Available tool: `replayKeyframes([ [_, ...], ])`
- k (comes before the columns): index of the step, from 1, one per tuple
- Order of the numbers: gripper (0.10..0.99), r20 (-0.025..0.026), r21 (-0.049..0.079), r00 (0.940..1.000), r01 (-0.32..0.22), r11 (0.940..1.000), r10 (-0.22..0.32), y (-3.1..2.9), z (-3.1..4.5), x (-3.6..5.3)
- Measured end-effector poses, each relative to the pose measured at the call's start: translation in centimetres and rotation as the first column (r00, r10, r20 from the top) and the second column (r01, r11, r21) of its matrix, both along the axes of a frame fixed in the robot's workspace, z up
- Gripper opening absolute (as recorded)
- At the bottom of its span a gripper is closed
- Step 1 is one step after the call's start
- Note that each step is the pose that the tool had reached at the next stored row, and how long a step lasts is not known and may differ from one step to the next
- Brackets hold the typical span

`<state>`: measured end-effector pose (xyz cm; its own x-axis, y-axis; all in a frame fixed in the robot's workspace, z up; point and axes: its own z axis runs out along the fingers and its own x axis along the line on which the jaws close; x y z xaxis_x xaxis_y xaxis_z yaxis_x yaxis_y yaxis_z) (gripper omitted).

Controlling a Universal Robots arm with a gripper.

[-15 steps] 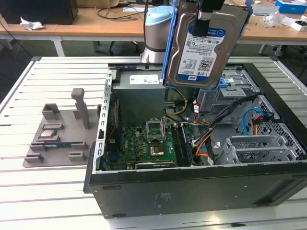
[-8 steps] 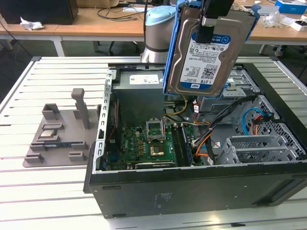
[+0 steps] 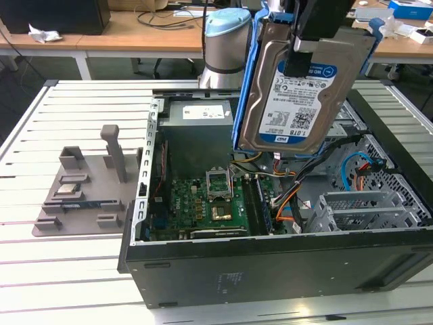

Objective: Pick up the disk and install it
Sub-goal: 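Pick up the disk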

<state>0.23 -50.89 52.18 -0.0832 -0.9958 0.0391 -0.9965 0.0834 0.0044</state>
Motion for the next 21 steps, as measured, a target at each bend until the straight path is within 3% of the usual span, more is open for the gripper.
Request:
replayKeyframes([
  [4, 0.365, -0.0001, 0.0, 1.0, 0.0, 1.0, 0.0, -1.2, 0.0, -0.01],
  [8, 0.365, 0.0, 0.0, 1.0, 0.0, 1.0, 0.0, -1.25, 0.01, 0.0],
  [9, 0.365, -0.0001, 0.005, 1.0, 0.0, 1.0, 0.0, -1.26, 0.01, 0.01],
  [10, 0.365, -0.0001, 0.019, 1.0, 0.0, 0.9998, 0.0, -1.27, 0.01, 0.02],
  [11, 0.365, 0.0, 0.05, 1.0, 0.0, 0.9987, 0.0, -1.33, 0.0, 0.0],
  [12, 0.365, 0.0, 0.07, 1.0, 0.0, 0.9975, 0.0, -1.36, 0.0, 0.0],
  [16, 0.365, -0.0001, 0.07, 1.0, 0.0, 0.9975, 0.0, -1.39, 0.0, 0.0],
  [21, 0.365, 0.0, 0.071, 1.0, 0.0, 0.9975, 0.0, -2.86, -0.07, 0.01],
])
